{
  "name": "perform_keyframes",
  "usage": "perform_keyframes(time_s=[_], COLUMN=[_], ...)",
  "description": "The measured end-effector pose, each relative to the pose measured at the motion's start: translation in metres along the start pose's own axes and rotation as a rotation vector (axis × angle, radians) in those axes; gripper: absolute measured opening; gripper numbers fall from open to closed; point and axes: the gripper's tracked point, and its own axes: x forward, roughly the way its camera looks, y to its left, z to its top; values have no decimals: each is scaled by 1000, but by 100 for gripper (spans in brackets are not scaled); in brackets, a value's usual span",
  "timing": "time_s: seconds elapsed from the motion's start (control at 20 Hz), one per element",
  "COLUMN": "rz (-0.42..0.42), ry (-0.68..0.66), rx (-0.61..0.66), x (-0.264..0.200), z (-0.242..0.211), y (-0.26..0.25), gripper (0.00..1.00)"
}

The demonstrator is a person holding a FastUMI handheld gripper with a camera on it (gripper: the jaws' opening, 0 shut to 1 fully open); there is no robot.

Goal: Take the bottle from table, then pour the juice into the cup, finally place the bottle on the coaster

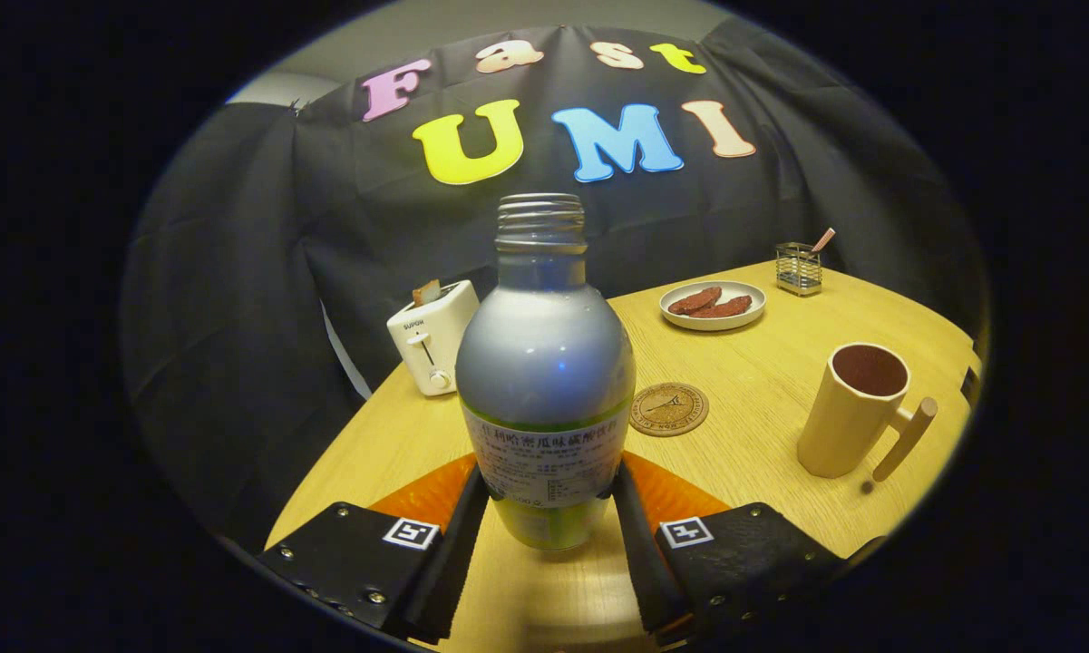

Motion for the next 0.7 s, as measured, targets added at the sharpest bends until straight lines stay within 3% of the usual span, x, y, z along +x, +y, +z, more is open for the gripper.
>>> perform_keyframes(time_s=[0.5,0.7], rz=[-3,33], ry=[-10,-17], rx=[175,326], x=[-9,-13], z=[21,25], y=[-32,-42], gripper=[74,74])
